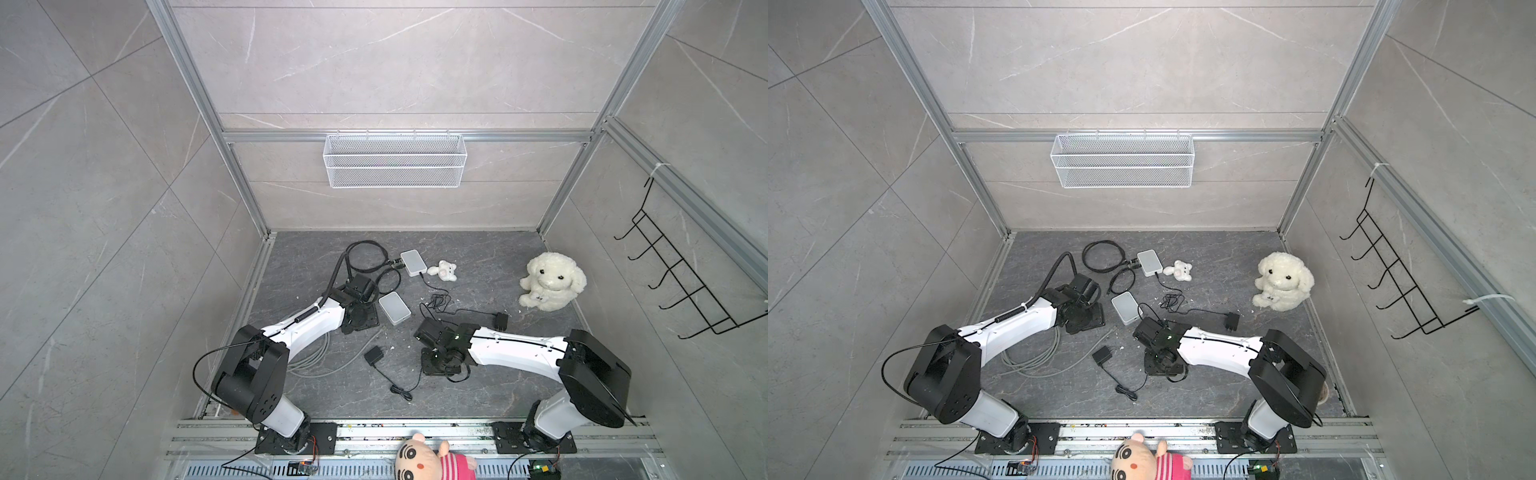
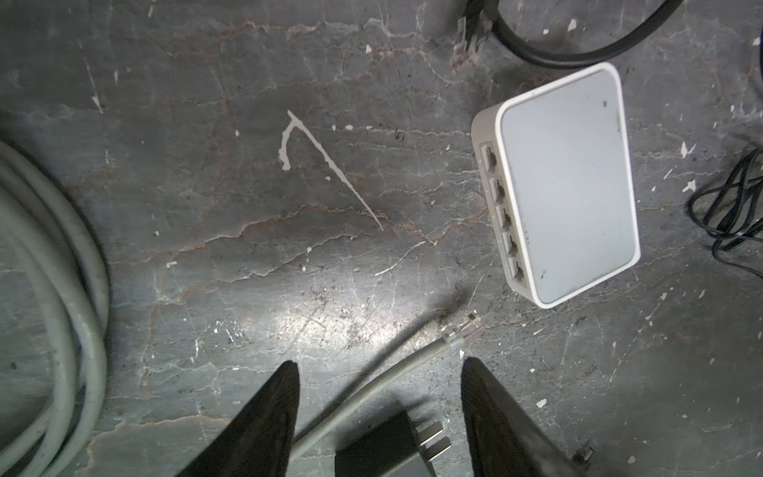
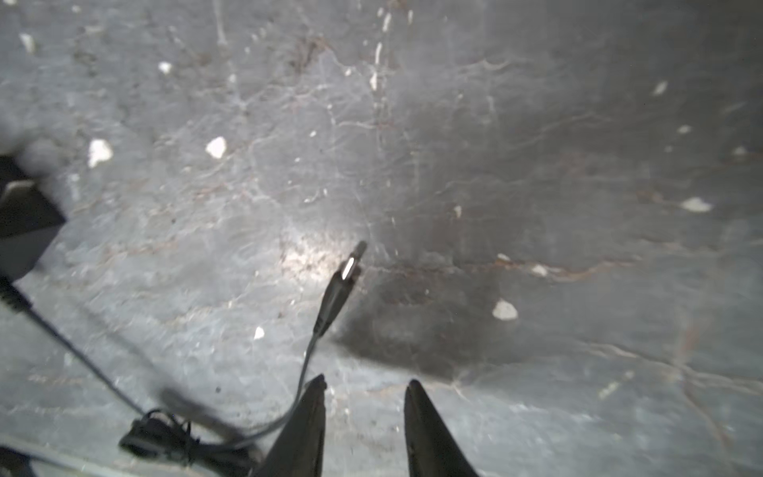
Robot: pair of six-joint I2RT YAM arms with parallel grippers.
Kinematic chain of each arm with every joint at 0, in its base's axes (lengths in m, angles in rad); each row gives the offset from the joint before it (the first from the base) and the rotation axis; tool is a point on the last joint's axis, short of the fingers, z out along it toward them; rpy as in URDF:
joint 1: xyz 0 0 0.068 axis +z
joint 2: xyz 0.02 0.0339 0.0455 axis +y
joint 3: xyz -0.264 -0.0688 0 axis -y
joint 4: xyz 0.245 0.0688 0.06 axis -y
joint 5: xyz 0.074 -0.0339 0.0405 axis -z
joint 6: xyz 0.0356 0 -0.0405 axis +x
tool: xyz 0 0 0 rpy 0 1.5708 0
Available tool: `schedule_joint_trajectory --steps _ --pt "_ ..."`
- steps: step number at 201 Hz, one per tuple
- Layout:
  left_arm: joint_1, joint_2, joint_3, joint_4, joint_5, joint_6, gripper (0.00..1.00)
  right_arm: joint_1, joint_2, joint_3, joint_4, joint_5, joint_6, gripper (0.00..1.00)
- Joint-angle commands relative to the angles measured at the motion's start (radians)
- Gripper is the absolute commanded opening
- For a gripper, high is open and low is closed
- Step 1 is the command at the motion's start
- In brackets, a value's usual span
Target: Insert the plug into the switch port
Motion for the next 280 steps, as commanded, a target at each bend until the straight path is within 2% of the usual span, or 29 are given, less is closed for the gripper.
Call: schedule_joint_trajectory --steps 1,46,106,180,237,264,280 --pt "-0.008 -0.034 -0.001 0.010 -0.028 -0.016 0.65 0.020 0.047 0.029 0.037 0.028 0.033 0.35" --pt "-0.014 -0.040 -0.004 0.004 -0.038 0.006 0.65 0.038 0.085 0.061 0.028 0.040 0.043 0.34" --pt "-0.014 -0.056 -0.007 0.002 -0.053 0.015 0.65 0.041 0.022 0.105 -0.032 0.092 0.031 0.35" --pt "-0.016 -0.055 0.001 0.003 -0.056 0.010 0.65 0.047 0.126 0.114 0.001 0.053 0.012 0.34" --pt "-0.017 -0.062 0.027 -0.023 -0.071 0.031 0.65 0.047 0.188 0.116 -0.017 0.053 -0.044 0.18" --pt "-0.028 -0.068 0.061 -0.043 -0.065 0.070 0.65 0.037 0.129 0.088 -0.030 0.098 -0.092 0.14" --pt "-0.036 -0.063 0.090 -0.045 -0.013 0.111 0.65 0.014 0.081 0.075 -0.003 0.102 -0.167 0.11"
